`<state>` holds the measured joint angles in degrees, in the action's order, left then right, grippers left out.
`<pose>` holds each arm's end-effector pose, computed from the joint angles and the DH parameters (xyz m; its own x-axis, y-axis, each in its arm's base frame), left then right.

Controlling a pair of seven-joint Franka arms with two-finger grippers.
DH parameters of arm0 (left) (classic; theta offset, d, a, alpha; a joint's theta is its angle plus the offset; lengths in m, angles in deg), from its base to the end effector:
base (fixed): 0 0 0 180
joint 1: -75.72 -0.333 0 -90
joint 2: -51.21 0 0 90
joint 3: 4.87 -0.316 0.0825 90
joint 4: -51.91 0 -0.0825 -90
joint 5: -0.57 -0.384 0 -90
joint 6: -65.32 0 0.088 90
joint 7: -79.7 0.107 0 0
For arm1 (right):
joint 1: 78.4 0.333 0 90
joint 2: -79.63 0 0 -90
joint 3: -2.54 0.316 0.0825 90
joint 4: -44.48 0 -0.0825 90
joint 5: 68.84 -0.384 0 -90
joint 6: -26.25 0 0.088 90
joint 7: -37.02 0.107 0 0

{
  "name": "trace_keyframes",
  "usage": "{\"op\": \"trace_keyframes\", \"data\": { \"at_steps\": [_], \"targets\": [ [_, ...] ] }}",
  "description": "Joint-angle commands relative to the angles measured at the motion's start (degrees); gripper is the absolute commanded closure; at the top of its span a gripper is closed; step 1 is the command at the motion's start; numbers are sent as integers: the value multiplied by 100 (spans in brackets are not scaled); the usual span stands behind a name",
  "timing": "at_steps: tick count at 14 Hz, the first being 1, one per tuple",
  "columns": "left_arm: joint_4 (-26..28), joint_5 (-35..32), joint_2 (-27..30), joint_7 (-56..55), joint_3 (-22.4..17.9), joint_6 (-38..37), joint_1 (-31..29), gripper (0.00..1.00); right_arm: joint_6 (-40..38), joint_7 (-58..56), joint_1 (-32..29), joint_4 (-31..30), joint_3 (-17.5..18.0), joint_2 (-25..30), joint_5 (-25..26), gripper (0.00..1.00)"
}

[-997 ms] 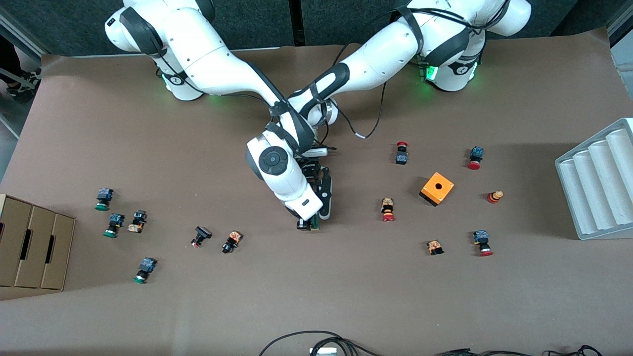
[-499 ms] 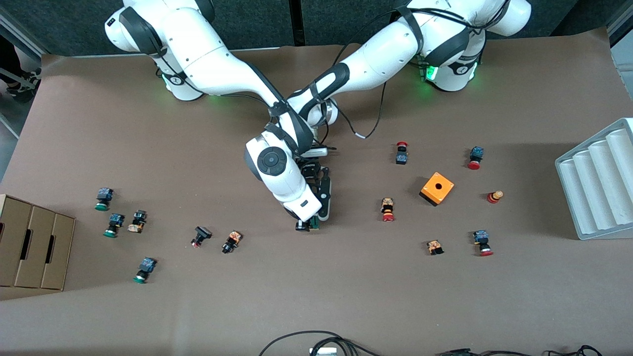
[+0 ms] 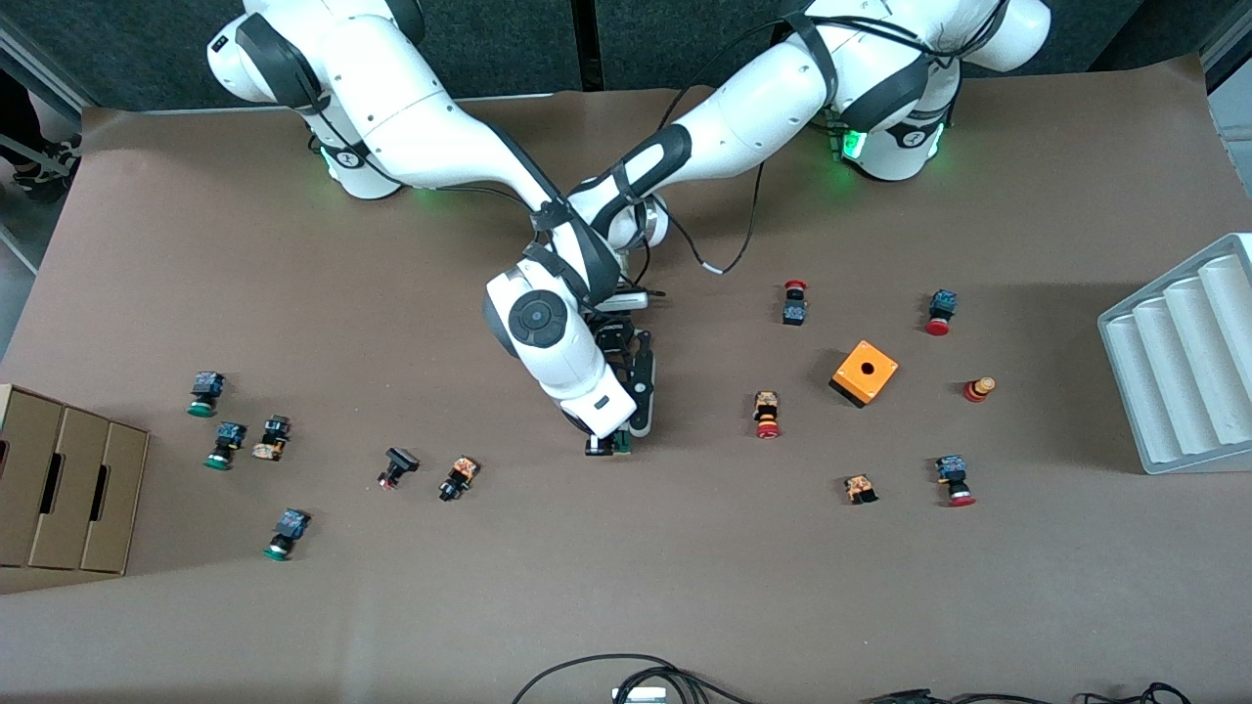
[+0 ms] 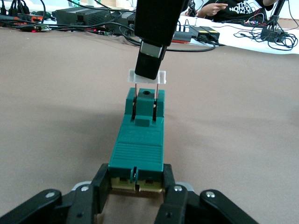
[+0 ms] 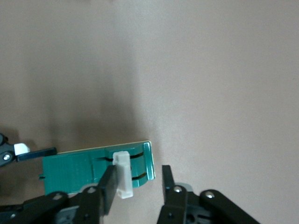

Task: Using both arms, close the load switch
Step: 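Slide the white lever along the switch toward its hole end with the right gripper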

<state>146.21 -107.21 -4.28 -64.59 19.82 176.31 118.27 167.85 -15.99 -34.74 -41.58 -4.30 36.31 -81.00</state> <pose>0.3402 -0.5684 0.0824 0.4341 0.1245 0.8922 0.1097 -0.9903 0.0848 0.5787 0.4531 0.2434 0.0992 0.9757 0.1952 0.9848 -0.1244 0.1213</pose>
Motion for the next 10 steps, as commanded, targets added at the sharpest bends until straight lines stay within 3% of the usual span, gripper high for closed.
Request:
{"op": "trace_keyframes", "data": {
  "at_steps": [1, 10],
  "targets": [
    [-114, -50, -68, -73, -60, 28, 52, 59, 95, 19, -42, 89, 16, -89, -23, 66],
    [-114, -50, -68, -82, -60, 28, 43, 59, 113, 36, -121, 256, 25, -247, -41, 66]
  ]
}}
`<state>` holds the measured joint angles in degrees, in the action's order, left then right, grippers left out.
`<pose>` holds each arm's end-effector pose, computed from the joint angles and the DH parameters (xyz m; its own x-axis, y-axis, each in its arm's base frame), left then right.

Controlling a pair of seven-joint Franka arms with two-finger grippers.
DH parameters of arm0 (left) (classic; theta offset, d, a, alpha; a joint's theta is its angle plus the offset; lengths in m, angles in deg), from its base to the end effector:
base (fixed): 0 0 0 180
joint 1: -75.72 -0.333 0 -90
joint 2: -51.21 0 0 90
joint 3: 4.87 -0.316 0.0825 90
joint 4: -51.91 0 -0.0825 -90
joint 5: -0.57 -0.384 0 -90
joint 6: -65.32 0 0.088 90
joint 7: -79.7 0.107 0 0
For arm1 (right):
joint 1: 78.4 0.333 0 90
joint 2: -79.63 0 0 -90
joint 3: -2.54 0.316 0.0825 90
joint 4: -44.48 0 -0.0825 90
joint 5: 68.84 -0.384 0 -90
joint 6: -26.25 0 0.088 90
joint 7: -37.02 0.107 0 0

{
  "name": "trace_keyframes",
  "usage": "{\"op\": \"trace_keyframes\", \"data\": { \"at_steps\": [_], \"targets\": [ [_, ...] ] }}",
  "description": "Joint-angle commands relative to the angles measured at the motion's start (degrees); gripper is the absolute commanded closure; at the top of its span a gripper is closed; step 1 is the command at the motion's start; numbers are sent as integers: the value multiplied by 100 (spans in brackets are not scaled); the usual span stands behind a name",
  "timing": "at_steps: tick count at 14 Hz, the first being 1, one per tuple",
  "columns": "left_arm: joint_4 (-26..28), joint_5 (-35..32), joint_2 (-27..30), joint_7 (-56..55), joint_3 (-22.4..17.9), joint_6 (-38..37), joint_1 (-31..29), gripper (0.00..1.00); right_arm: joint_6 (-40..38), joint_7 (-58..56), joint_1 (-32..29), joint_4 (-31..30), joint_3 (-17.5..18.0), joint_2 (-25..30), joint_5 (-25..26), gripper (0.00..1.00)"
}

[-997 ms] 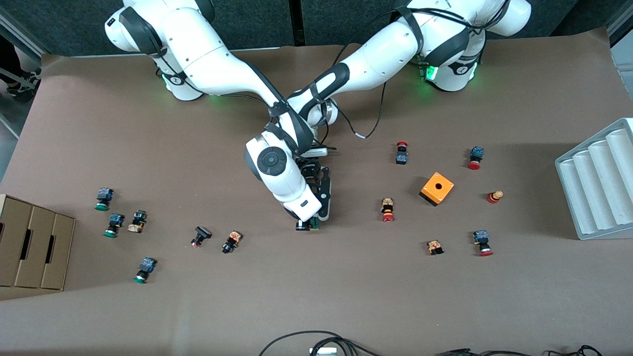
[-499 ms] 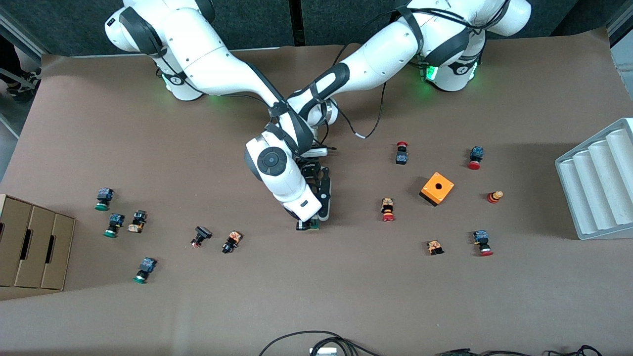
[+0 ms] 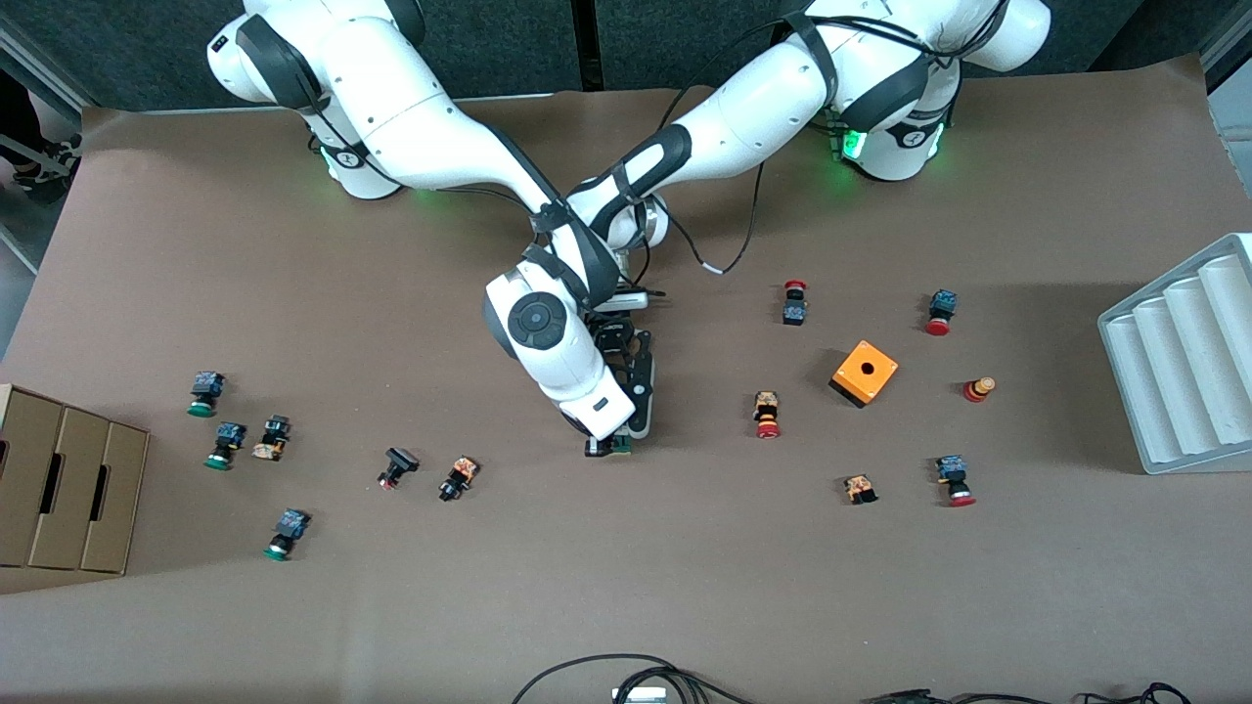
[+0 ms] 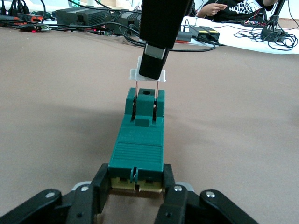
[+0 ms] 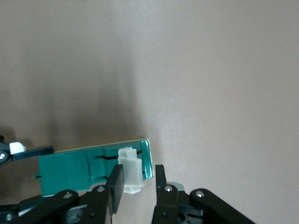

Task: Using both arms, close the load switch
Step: 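Slide the white lever along the switch toward its hole end with the right gripper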

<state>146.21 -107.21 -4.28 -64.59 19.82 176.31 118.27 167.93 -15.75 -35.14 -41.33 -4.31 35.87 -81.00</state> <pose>0.3402 -0.5684 0.0824 0.4341 0.1245 0.8922 0.1097 -0.9903 0.0848 0.5823 0.4494 0.2399 0.1102 0.9749 0.1937 0.9836 -0.1350 0.1199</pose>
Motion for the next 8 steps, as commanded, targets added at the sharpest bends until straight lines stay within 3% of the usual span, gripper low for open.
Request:
{"op": "trace_keyframes", "data": {
  "at_steps": [1, 8],
  "targets": [
    [-113, -50, -68, -82, -60, 19, 43, 59, 106, 21, -81, 292, 26, -221, -41, 66],
    [-113, -50, -59, -73, -60, 28, 43, 59, 106, 30, -81, 390, 26, -274, -41, 66]
  ]
}}
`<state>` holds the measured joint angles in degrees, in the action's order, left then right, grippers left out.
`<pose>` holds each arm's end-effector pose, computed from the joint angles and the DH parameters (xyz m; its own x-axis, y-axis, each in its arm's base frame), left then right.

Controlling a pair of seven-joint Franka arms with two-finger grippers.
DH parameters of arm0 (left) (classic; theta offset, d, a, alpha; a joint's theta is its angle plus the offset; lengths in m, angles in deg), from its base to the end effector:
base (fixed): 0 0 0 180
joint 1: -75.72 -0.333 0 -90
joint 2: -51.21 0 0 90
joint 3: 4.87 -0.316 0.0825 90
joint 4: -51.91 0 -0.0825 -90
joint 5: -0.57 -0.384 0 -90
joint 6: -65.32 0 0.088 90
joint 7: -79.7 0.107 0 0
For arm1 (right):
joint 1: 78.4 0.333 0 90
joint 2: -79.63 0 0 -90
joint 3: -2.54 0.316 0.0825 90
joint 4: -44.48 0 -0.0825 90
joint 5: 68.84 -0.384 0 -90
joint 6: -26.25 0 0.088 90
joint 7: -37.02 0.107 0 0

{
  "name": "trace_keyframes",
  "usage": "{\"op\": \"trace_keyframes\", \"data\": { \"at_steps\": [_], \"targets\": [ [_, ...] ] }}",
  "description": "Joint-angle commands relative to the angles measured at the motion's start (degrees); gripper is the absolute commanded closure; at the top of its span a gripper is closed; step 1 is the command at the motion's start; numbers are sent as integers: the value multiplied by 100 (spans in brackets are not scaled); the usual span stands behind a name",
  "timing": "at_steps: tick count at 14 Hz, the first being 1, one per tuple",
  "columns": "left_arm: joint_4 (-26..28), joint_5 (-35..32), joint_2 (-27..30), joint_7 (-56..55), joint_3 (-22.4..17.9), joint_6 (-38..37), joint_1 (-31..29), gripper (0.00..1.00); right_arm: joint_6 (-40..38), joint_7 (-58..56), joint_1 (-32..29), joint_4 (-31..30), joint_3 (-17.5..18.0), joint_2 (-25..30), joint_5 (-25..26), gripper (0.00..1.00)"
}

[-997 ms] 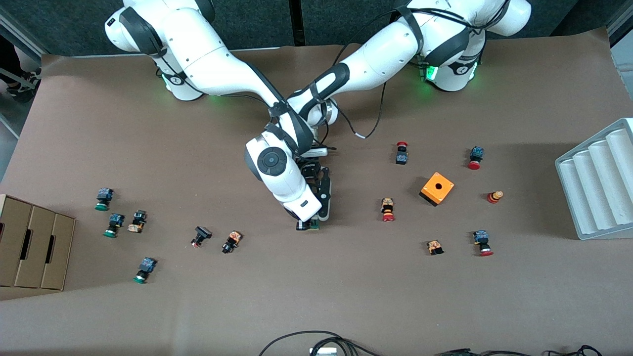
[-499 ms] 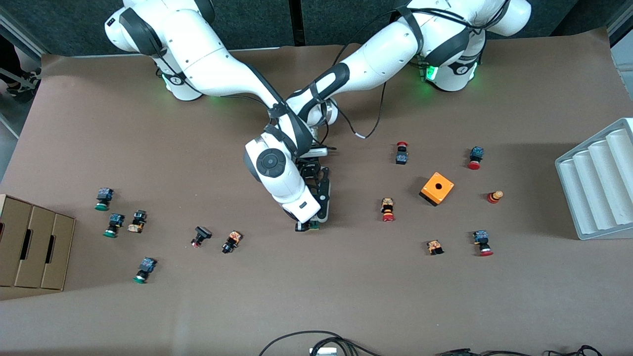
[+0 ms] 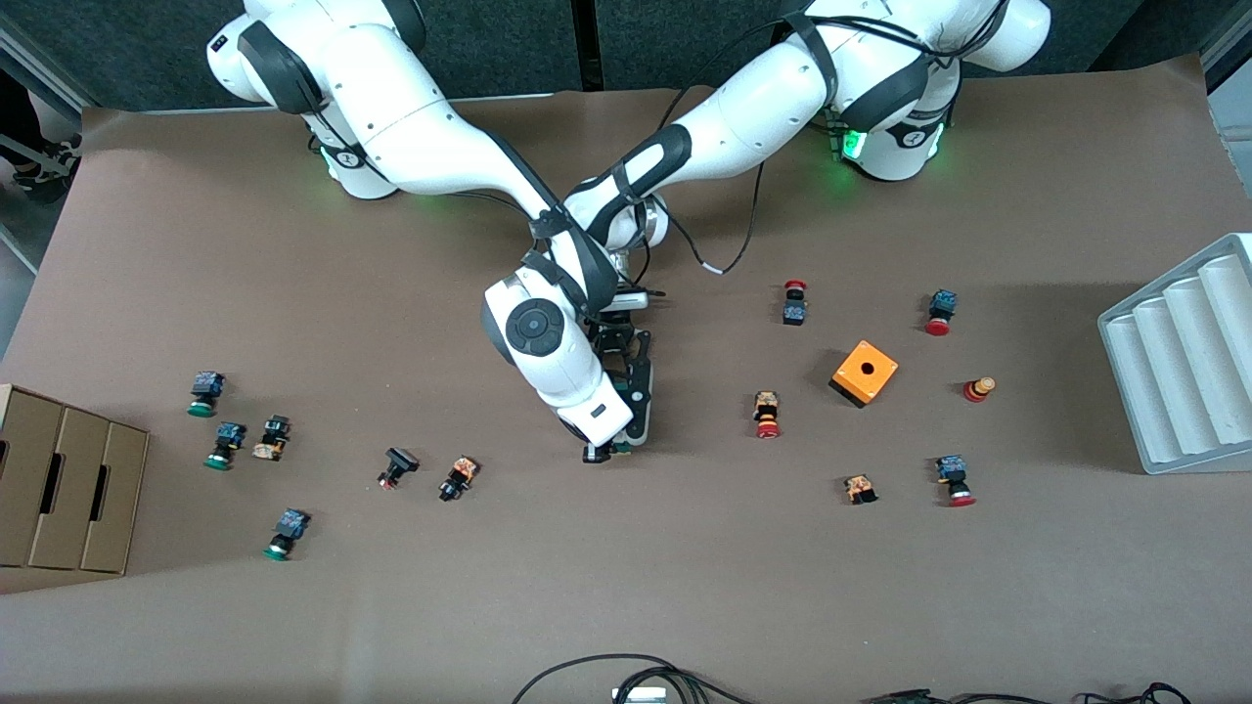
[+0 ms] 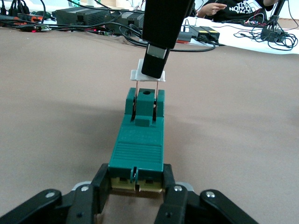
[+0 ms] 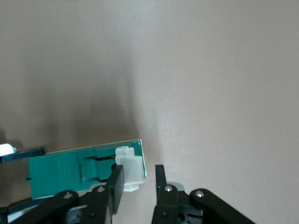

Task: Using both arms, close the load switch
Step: 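Slide the white lever along the switch toward its hole end with the right gripper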

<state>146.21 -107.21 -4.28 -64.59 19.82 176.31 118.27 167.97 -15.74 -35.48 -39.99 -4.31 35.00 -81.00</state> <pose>0.3402 -0.5684 0.0824 0.4341 0.1245 0.8922 0.1097 -0.9903 0.0848 0.5883 0.4495 0.2396 0.1128 0.9735 0.1988 0.9820 -0.1397 0.1270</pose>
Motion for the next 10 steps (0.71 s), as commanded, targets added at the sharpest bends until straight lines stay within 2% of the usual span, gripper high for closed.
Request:
{"op": "trace_keyframes", "data": {
  "at_steps": [1, 10],
  "targets": [
    [-113, -50, -59, -73, -60, 28, 43, 59, 101, 29, -47, 256, 26, -187, -41, 66],
    [-113, -50, -59, -64, -60, 28, 34, 59, 101, 29, -82, 352, 26, -292, -41, 66]
  ]
}}
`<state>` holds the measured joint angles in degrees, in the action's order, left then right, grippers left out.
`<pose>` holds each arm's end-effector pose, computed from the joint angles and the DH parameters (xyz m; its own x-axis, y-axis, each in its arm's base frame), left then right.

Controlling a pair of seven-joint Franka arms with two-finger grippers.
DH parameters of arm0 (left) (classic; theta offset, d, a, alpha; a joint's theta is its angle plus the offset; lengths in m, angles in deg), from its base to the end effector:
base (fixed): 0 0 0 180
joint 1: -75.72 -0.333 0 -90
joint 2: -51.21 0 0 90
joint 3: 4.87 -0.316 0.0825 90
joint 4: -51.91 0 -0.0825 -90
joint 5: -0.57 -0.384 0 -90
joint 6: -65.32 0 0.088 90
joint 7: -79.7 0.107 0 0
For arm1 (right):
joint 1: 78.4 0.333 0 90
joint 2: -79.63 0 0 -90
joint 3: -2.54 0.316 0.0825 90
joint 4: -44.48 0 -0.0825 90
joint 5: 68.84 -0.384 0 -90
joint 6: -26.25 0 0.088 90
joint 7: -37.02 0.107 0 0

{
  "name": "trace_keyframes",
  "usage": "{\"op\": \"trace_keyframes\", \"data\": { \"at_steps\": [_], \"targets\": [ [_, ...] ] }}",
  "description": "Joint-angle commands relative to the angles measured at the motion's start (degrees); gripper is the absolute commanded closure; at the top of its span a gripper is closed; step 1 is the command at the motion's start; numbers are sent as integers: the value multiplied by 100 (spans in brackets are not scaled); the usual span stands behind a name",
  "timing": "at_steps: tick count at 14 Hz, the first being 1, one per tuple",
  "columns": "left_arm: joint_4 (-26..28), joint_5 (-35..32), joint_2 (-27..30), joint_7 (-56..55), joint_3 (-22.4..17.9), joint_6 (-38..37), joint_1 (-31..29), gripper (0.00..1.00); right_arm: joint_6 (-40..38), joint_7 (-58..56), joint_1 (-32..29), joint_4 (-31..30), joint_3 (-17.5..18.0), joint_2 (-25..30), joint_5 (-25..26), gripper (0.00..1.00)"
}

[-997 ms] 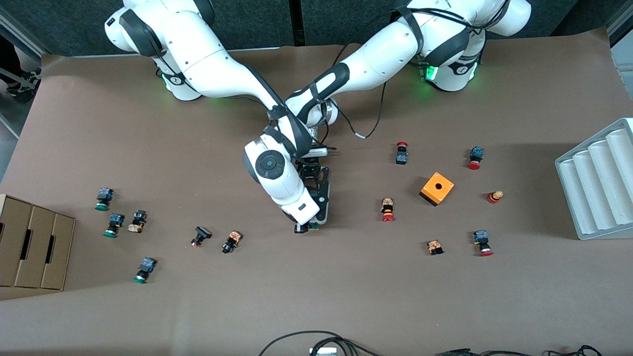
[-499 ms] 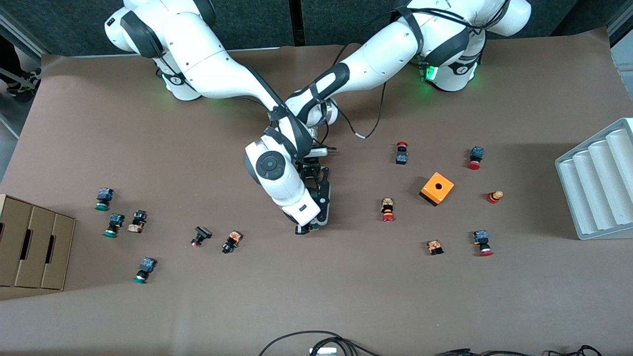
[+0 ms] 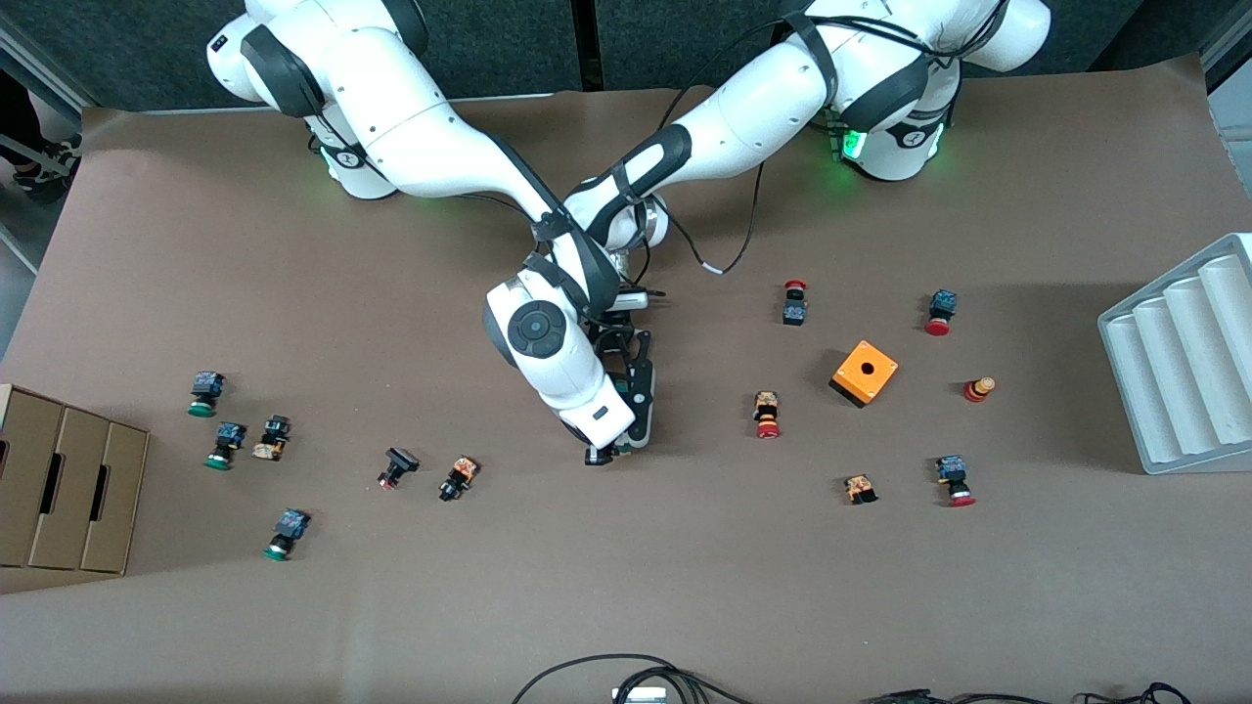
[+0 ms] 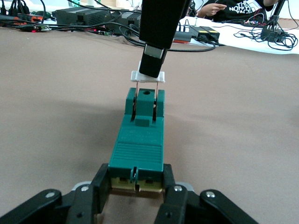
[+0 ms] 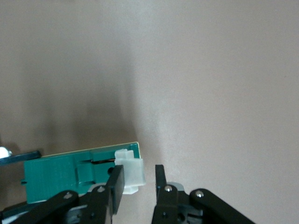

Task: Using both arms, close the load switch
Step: 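Slide the white lever along the switch toward its hole end with the right gripper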

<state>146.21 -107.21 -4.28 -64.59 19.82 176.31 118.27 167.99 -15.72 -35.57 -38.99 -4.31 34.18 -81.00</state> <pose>0.3402 -0.5684 0.0824 0.4341 0.1245 0.8922 0.1097 -0.9903 0.0848 0.5912 0.4510 0.2370 0.1126 0.9732 0.2004 0.9815 -0.1403 0.1302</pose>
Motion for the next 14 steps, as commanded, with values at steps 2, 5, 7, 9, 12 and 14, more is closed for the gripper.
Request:
{"op": "trace_keyframes", "data": {
  "at_steps": [2, 5, 7, 9, 12, 14],
  "targets": [
    [-113, -50, -59, -64, -60, 28, 34, 59, 99, 27, -73, 253, 26, -228, -41, 66],
    [-113, -50, -59, -64, -60, 28, 34, 59, 99, 27, -73, 279, 26, -263, -32, 66],
    [-113, -50, -59, -64, -60, 28, 34, 59, 161, 27, -73, 332, 26, -306, -32, 66],
    [-113, -50, -59, -64, -60, 28, 34, 59, 179, 27, -73, 349, 26, -342, -41, 66],
    [-113, -50, -59, -64, -60, 28, 34, 59, 231, 27, -73, 358, 26, -377, -32, 66],
    [-113, -50, -59, -64, -60, 28, 34, 59, 258, 27, -73, 358, 26, -403, -32, 66]
  ]
}}
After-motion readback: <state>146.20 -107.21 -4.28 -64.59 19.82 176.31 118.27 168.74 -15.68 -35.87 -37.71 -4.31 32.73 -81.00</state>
